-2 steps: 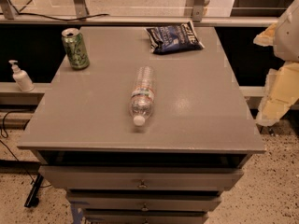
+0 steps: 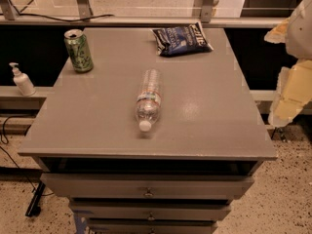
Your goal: Pick water bottle
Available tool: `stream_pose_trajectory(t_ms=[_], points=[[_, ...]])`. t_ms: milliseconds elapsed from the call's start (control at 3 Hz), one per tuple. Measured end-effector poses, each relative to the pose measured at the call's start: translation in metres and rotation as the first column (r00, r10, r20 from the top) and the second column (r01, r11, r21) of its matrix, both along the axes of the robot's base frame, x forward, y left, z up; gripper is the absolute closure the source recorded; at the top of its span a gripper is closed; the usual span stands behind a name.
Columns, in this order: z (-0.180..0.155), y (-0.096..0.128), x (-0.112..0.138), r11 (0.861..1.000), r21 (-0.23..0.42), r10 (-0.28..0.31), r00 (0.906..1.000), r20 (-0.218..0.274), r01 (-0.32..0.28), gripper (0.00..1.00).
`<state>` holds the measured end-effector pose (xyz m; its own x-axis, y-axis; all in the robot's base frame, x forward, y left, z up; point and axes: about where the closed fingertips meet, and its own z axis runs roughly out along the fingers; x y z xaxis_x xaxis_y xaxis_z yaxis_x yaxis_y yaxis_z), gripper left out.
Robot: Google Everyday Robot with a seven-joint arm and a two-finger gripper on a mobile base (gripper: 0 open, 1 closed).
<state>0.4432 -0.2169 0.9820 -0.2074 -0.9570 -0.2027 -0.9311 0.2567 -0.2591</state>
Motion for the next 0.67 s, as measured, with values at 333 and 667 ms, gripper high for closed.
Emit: stream_pose_trajectory(t_ms=[333,667], points=[[0.008,0.021,0.035,0.992,0.026,0.124,0.9908,0.055,-0.125,0.0],[0.001,0.068,0.067,0.931,0.061,0.352,0.9281,0.121,-0.361,0.0]])
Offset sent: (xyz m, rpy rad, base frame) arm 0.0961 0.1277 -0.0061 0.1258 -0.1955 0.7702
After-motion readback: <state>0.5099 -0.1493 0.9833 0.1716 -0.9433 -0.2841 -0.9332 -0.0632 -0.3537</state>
